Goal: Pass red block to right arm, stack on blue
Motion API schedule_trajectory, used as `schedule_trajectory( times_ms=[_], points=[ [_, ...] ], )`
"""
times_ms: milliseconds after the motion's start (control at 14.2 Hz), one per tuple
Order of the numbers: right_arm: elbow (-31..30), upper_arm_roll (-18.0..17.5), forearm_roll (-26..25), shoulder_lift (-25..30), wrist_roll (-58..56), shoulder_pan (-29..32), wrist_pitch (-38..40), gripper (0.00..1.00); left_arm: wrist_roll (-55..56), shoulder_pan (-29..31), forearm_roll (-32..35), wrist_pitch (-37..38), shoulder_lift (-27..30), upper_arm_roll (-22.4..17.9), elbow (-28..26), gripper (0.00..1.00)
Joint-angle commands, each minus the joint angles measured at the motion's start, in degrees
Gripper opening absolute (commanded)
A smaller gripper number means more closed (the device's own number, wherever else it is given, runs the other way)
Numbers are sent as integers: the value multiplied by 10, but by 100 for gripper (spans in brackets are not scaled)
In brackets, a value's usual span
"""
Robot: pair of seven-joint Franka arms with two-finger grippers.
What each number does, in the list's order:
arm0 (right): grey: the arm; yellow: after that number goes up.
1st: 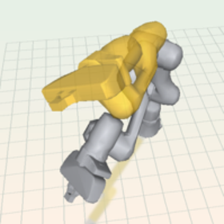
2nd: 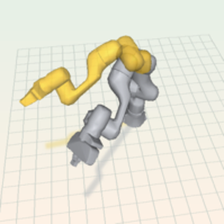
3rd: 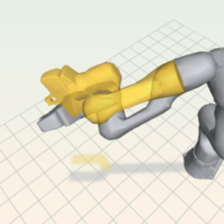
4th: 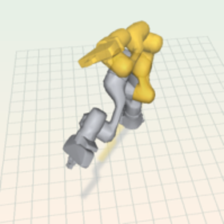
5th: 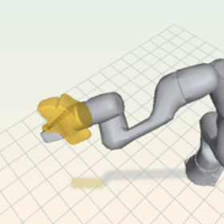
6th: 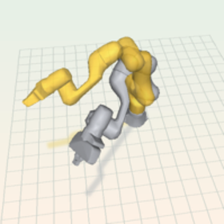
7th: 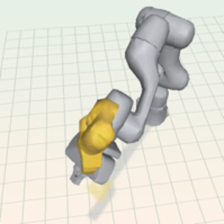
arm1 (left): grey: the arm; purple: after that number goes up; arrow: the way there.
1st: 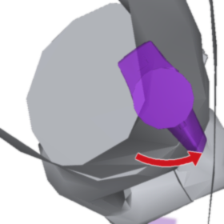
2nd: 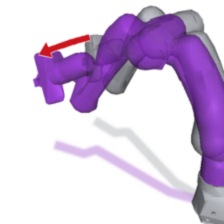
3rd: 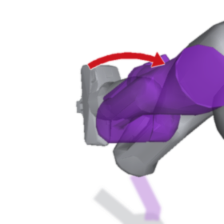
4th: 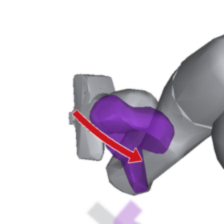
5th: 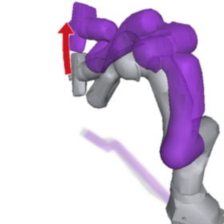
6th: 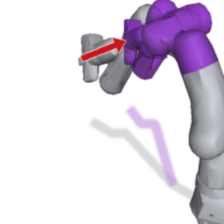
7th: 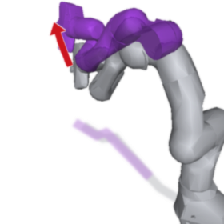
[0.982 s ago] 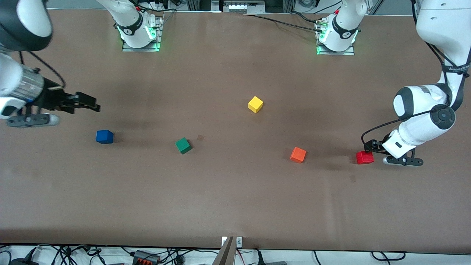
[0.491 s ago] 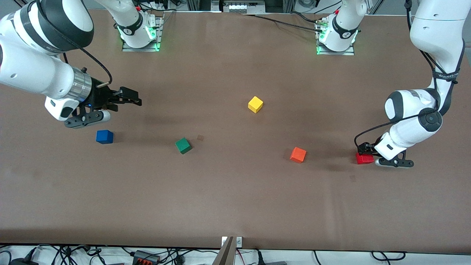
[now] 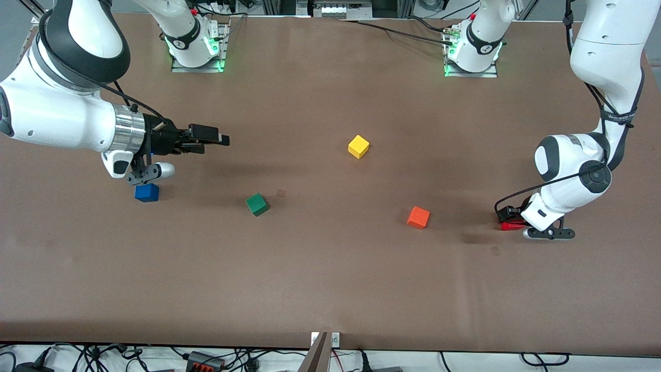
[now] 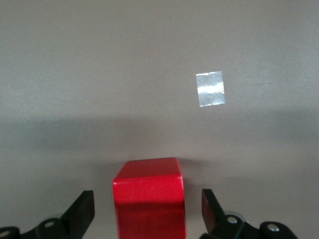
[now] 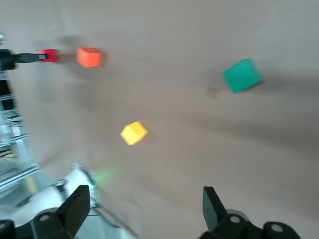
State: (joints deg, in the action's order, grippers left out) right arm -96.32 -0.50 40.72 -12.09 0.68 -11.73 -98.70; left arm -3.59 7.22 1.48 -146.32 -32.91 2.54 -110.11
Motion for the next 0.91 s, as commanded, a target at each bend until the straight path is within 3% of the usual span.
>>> schedule_trajectory(
  times_ms=[0,351,491,842],
  points=[
    [-5,3,106,-15,-11,-14,-8,100,6,2,0,-5,-14,2,12,64],
    [-5,3,239,-35,-51,-15,-25,100,-2,1,-1,-4,-17,2,12,26],
    [-5,3,295,-51,-89,-14,-18,100,-5,0,6,9,6,2,22,26],
    [-5,3,431,-89,-147,-13,-15,100,-93,0,5,184,84,21,76,26]
  ],
)
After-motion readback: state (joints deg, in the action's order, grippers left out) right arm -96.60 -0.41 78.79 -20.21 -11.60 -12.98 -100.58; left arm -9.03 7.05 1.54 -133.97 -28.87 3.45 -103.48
